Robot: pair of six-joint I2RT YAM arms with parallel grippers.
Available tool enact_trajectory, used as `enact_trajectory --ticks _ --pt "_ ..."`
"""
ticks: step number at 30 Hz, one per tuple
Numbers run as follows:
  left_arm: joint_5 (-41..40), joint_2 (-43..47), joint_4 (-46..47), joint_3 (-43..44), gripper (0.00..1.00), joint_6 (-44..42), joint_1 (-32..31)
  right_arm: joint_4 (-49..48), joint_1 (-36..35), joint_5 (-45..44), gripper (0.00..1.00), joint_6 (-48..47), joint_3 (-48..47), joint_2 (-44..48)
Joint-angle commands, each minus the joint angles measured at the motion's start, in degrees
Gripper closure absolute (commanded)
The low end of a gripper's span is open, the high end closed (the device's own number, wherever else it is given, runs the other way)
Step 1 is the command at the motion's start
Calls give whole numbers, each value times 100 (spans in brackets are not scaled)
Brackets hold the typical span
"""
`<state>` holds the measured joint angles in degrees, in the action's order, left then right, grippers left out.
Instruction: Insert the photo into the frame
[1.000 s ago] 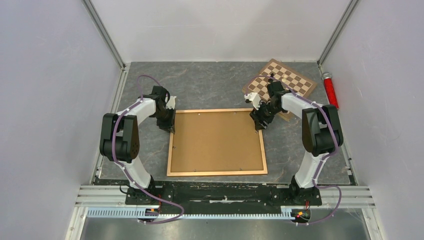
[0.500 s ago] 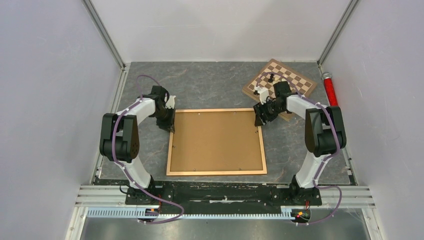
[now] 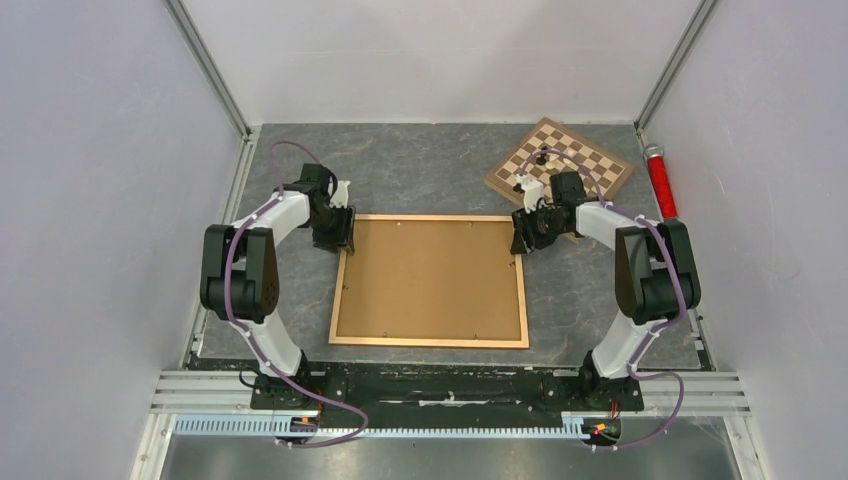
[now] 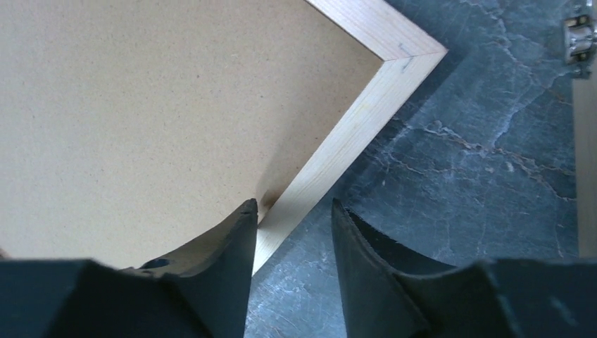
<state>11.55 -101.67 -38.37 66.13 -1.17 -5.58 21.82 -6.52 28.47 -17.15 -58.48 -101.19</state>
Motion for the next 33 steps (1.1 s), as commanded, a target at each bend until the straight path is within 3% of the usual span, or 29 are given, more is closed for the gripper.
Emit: enact_trajectory --ticks 1,5,12,23,33 --pt "11 50 221 281 42 61 22 -178 -11 -112 60 274 35 -26" --pt "-56 167 128 470 33 -6 35 -380 -67 -147 73 549 -102 -151" --pt "112 784 -370 664 30 -608 35 -803 -281 -114 88 1196 -608 -617" --pt "1023 1676 -1086 283 30 -1502 -42 -1531 -644 -335 100 2310 -1736 -1514" --pt "674 1538 -947 286 30 -1744 -1527 -1717 -767 -885 100 2936 -3370 -2616"
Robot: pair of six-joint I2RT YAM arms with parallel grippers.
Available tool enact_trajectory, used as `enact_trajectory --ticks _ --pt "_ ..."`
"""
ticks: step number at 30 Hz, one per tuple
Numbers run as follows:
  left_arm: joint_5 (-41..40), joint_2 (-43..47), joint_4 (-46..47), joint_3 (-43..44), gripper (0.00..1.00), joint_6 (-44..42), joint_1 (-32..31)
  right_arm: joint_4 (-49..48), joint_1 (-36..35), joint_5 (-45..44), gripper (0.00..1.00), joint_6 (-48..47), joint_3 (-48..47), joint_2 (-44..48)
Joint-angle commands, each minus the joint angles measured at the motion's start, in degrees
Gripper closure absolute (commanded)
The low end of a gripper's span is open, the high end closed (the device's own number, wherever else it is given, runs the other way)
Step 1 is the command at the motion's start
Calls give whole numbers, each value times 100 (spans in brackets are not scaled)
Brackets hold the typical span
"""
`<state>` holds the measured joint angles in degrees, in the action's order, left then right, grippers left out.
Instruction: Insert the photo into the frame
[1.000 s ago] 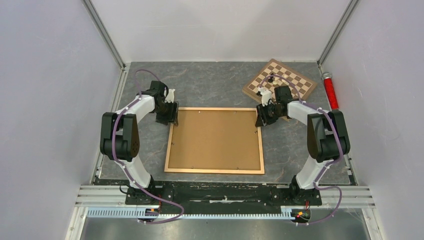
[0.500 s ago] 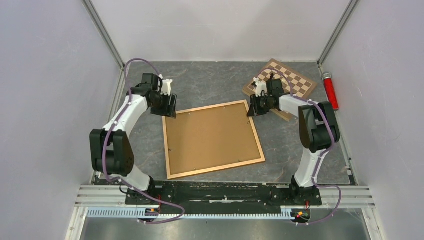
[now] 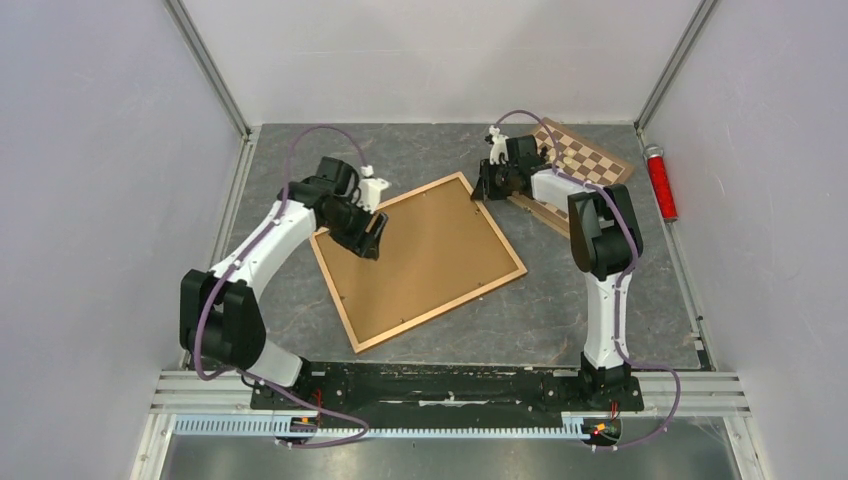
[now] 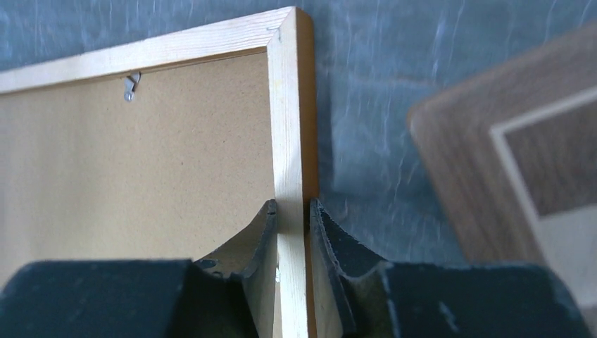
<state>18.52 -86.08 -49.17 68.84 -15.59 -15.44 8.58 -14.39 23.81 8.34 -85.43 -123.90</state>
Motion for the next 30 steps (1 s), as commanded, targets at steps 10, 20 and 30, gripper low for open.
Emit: enact_trajectory --ticks 10,20,30 --pt "-322 -850 566 213 30 150 -1804 -420 15 -416 96 844 -1643 -956" --pt "-1497 -1156 822 253 32 573 -3140 -499 89 109 36 638 -951 38" --pt "-1961 -1631 1034 355 45 534 -3730 -630 718 188 30 319 534 1610"
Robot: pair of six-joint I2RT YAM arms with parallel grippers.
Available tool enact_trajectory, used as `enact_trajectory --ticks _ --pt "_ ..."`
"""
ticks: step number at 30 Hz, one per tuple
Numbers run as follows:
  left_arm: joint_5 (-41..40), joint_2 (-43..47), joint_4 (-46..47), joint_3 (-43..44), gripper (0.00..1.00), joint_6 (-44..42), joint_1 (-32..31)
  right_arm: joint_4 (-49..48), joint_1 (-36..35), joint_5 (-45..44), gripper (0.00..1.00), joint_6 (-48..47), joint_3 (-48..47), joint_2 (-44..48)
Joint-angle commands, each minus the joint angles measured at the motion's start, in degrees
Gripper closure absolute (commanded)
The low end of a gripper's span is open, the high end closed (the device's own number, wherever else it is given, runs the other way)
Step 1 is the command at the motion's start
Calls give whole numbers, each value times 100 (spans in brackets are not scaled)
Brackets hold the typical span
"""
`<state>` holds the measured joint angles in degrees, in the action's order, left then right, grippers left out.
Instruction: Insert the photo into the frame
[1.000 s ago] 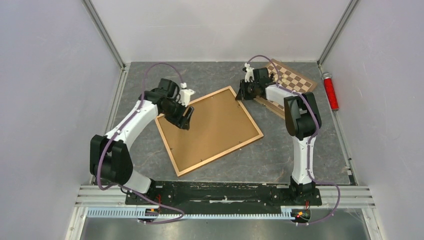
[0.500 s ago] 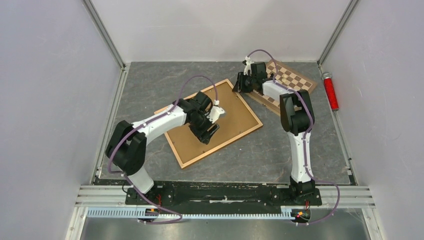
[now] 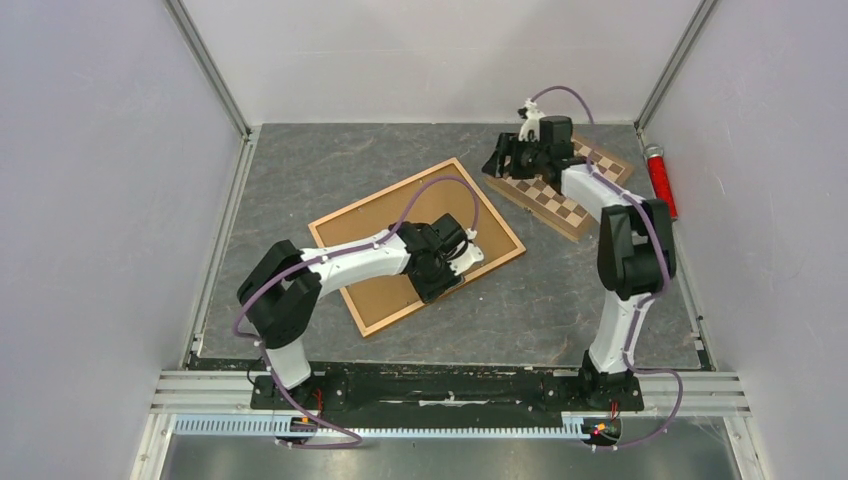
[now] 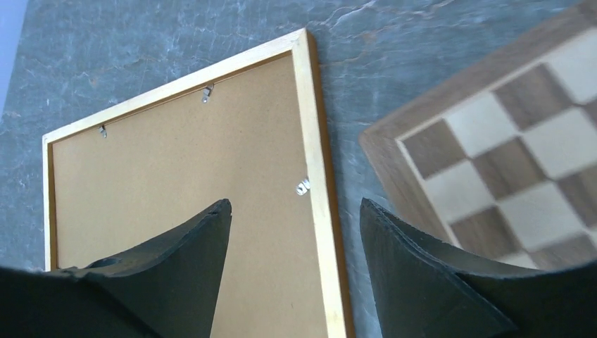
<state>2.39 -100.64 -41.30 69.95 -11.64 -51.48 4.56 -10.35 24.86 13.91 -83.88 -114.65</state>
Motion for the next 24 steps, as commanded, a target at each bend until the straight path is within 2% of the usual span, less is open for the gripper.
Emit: enact_trajectory --ticks 1,9,22,24 --pt "-400 -236 261 251 46 136 -156 -190 389 98 30 -278 496 811" --pt "-538 -524 324 264 54 150 -352 151 941 415 31 -546 1289 1472" --pt "-364 -720 394 82 68 209 -441 163 1291 908 32 -1217 2308 2437" --pt "-300 -694 402 38 75 204 -441 24 1363 1058 32 -1317 2523 2620"
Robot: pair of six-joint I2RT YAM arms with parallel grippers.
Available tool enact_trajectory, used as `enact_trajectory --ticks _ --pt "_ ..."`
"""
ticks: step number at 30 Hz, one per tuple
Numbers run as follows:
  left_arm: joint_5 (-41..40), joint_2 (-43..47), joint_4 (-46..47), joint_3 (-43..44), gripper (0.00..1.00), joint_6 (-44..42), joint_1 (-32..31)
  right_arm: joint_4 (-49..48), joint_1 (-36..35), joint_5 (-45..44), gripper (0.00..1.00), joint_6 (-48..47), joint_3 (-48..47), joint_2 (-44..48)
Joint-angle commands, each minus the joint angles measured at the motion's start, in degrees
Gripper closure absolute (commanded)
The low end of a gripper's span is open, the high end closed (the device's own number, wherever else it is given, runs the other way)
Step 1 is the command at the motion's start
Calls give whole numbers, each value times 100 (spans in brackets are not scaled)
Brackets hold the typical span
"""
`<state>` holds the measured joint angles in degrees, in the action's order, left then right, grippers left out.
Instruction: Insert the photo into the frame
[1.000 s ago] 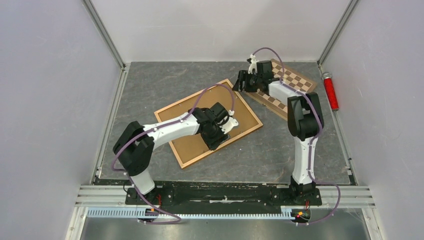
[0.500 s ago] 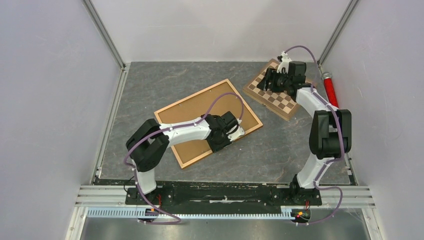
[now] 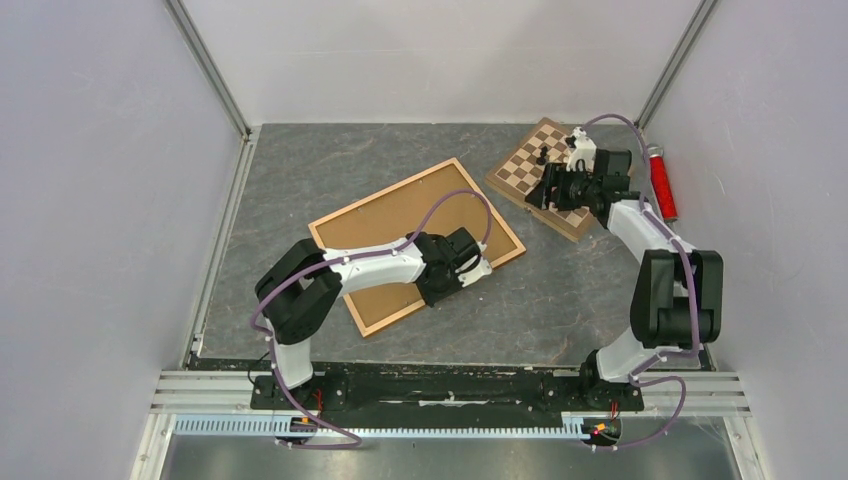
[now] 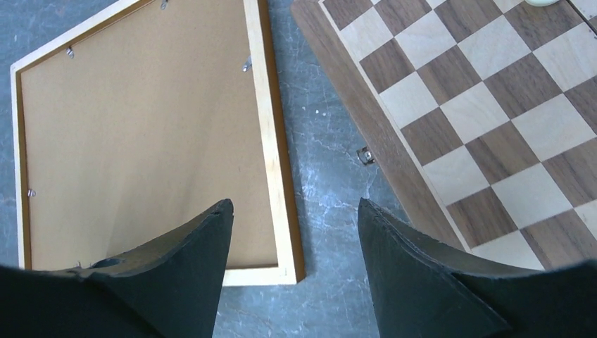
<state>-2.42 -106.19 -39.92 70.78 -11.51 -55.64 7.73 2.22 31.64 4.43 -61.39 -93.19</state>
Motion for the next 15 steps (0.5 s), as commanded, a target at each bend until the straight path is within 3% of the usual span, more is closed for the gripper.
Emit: enact_trajectory --ticks 1,4,9,15 --pt "214 -130 274 -64 78 178 -26 -346 140 449 32 -389 356 558" --pt "397 -83 240 -73 97 117 -18 -489 208 699 31 -749 667 891" --pt "540 176 110 -10 98 -118 -2 -644 217 944 29 -1638 1364 1614" --pt "824 492 -484 388 98 -493 52 -50 209 1397 25 -3522 1985 2468"
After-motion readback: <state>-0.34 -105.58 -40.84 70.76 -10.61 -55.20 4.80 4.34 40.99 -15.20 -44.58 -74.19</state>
